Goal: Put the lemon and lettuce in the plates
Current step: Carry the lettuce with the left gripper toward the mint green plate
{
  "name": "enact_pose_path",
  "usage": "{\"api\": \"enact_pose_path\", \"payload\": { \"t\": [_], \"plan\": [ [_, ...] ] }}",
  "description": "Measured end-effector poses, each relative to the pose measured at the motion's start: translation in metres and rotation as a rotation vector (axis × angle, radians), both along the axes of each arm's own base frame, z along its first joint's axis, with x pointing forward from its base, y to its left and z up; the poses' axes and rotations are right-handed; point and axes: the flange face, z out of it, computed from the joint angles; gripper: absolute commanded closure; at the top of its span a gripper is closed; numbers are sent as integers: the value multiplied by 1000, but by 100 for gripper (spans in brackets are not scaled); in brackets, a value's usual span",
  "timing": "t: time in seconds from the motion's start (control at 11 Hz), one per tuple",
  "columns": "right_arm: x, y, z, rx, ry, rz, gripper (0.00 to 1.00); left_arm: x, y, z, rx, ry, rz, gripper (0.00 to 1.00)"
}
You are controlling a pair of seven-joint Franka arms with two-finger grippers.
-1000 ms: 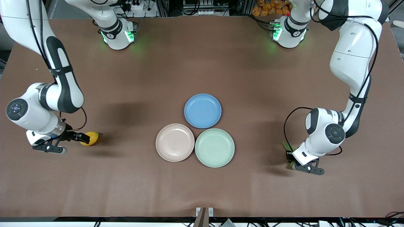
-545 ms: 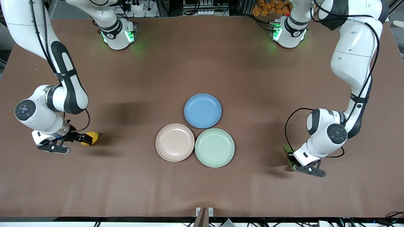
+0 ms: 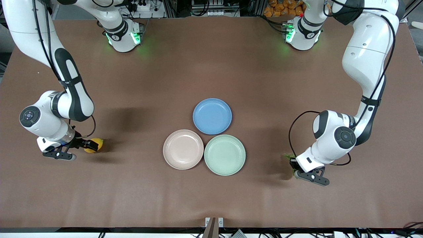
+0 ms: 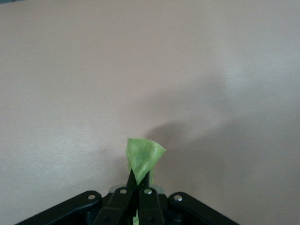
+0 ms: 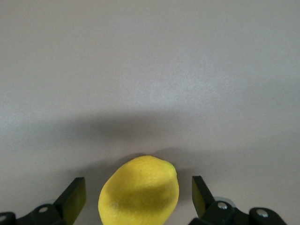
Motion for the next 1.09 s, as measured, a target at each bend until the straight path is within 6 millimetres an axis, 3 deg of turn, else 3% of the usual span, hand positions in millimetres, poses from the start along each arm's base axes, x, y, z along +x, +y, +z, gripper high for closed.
{"api": "enact_pose_path", "payload": {
  "t": [0.18,0.45,0.73,1.09],
  "plan": [
    [-3,-3,-12,25,12,7,0,2,-30,28,-21,21,21,100],
    [-4,-4,-26,23,13,9,0,-7,-75,50,-53,23,102,100],
    [-5,-6,-36,19,10,6,0,-27,-130,56,-86,46,202,100],
    [-5,-6,-39,21,10,-1,0,-50,-185,58,-115,72,290,100]
  ]
}}
